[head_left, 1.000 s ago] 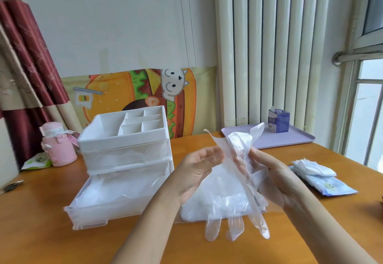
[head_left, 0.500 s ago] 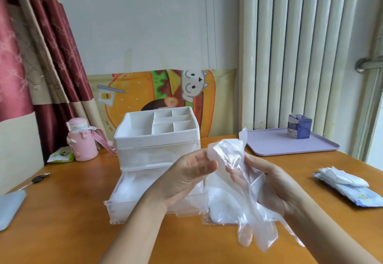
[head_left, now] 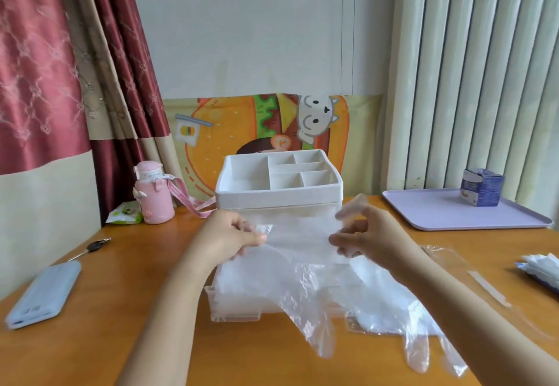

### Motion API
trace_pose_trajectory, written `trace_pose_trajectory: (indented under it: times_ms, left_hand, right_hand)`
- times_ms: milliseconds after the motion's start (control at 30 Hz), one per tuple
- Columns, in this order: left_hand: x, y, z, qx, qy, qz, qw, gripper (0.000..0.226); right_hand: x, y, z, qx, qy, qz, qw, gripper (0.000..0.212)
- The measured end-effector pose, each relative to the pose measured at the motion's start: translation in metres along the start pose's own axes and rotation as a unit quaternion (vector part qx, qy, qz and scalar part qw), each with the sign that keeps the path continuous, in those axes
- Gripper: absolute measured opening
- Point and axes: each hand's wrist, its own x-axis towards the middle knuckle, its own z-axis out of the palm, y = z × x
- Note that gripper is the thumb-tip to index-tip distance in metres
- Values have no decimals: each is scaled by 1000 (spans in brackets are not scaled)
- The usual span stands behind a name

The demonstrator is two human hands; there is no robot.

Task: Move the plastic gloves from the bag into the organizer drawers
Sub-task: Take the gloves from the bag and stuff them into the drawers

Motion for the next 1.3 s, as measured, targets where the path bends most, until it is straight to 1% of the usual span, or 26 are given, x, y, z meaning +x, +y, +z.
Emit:
trace_pose_trajectory:
  times_ms: [67, 167, 200, 267, 300, 333, 400, 467, 500, 533, 600, 633, 700, 733, 767, 833, 867, 900, 967, 1000, 1067, 1133, 1233, 1300]
  left_hand:
    - [5, -9, -4, 67, 33, -7, 997, 24]
    - [7, -15, -4, 112, 64, -17, 992, 21]
    - [7, -15, -3, 131, 68, -23, 989, 24]
    - [8, -14, 1, 172, 75, -30, 982, 36]
    - [9, -15, 3, 180, 79, -30, 980, 39]
    - [10, -15, 6, 179, 84, -28, 980, 40]
    - [13, -16, 14, 170, 88, -26, 981, 36]
    - [13, -15, 19, 183, 86, -32, 979, 29]
    - [13, -14, 20, 201, 86, -37, 975, 25]
    - [13, -12, 19, 229, 88, -42, 969, 24]
    - [13, -11, 16, 281, 90, -52, 954, 29]
    - [12, -11, 14, 298, 89, -56, 949, 31]
    - [9, -9, 7, 321, 89, -65, 941, 32]
    - [6, -7, 4, 331, 94, -68, 937, 30]
    - [4, -5, 0, 337, 101, -68, 934, 27]
    - [-1, 1, -6, 336, 124, -39, 933, 16]
    - [-3, 4, -7, 326, 123, -10, 937, 10]
    - [-6, 7, -7, 309, 106, 21, 945, 11]
    - [-9, 9, -2, 260, 18, 58, 964, 4]
    - [-9, 9, 4, 250, -35, 57, 966, 6]
    - [-6, 4, 18, 276, -126, 36, 952, 18]
    - [-2, -4, 29, 313, -180, 7, 933, 32]
    - [4, -15, 37, 340, -210, -11, 916, 51]
    - [6, -19, 39, 344, -208, -15, 916, 67]
  right_hand:
    - [6, 5, 10, -59, 35, -4, 998, 32]
    - [10, 6, 20, -161, 96, -22, 982, 30]
    - [9, 5, 23, -208, 137, -46, 967, 30]
    - [1, 3, 27, -286, 213, -117, 927, 28]
    - [-3, -1, 31, -297, 219, -156, 916, 25]
    - [-8, -6, 36, -297, 199, -186, 915, 19]
    - [-16, -15, 45, -305, 103, -196, 926, 5]
    - [-16, -19, 54, -329, -25, -144, 933, 21]
    - [-14, -23, 57, -337, -101, -107, 930, 27]
    - [-10, -26, 61, -344, -175, -68, 920, 31]
    - [0, -29, 65, -369, -300, -15, 880, 39]
    - [5, -29, 67, -385, -336, 0, 860, 42]
    - [15, -26, 72, -435, -366, -1, 822, 48]
    - [18, -23, 74, -454, -370, -4, 811, 51]
    - [21, -19, 75, -462, -370, 9, 806, 54]
    - [24, -13, 75, -466, -362, 24, 807, 57]
    - [25, -12, 74, -473, -359, 23, 804, 57]
    - [27, -10, 73, -479, -354, 17, 803, 55]
    - [27, -10, 73, -477, -330, 12, 814, 50]
    - [26, -9, 74, -472, -311, 10, 825, 49]
    - [24, -8, 76, -471, -271, -13, 839, 54]
    - [19, -11, 74, -451, -235, -31, 861, 56]
    - [11, -19, 64, -412, -228, -41, 881, 47]
    - [6, -24, 55, -414, -235, -36, 879, 46]
